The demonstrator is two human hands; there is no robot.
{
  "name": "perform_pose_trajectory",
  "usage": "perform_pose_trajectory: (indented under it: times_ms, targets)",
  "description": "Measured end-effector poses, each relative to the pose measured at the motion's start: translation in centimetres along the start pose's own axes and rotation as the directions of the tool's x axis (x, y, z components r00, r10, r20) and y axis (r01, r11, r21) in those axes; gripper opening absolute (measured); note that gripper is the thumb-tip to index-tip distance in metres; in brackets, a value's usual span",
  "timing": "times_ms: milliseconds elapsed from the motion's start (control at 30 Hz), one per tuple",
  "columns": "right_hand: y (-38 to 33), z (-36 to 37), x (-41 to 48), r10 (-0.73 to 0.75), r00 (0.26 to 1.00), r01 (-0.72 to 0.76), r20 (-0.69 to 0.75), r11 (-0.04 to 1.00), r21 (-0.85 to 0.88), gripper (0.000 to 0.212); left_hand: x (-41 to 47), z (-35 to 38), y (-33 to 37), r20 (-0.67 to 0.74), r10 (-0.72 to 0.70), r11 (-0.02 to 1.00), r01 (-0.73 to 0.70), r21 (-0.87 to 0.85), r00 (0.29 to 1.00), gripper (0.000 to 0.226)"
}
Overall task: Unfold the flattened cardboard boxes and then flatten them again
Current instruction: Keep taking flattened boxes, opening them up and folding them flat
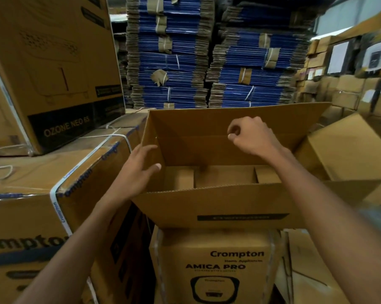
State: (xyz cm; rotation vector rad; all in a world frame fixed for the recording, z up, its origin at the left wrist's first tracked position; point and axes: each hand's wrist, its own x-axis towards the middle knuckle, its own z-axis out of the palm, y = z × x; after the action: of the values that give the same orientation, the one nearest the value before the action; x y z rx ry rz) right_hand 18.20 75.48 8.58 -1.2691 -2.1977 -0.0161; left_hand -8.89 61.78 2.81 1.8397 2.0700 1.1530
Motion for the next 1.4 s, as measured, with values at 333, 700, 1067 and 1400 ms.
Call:
perform_pose_trajectory:
  times_ms: [333,700,1067,1400]
  targets:
    - [4.3,0.5,-10.9,-0.243,0.753,0.261,-0.612,0.963,-0.062,0.022,-1.0,1.8,-3.1,0.030,-0.285,0.438,0.157,-0.885,0.958,0.044]
    - [8.8,10.7,-20.1,0.467,0.826,-0.191,-0.315,0.759,0.623,0.011,-4.3,10.7,-6.3,0.026,-0.635,0.338,0.308,-0.890,0.772,0.028]
    - [19.9,11.4,-19.9,0.841,0.516,-0.605,0.159,0.227,0.763,0.078,-4.9,14.9,-11.3,0.293,-0.607,0.476,0.633,-0.611,0.739,0.042]
    - [22.1,9.9,-18.7,0.696,0.714,-0.445,0.077,0.366,0.817,0.078,-3.4,13.7,-10.5,0.119,-0.491,0.644,0.452,-0.618,0.863,0.081]
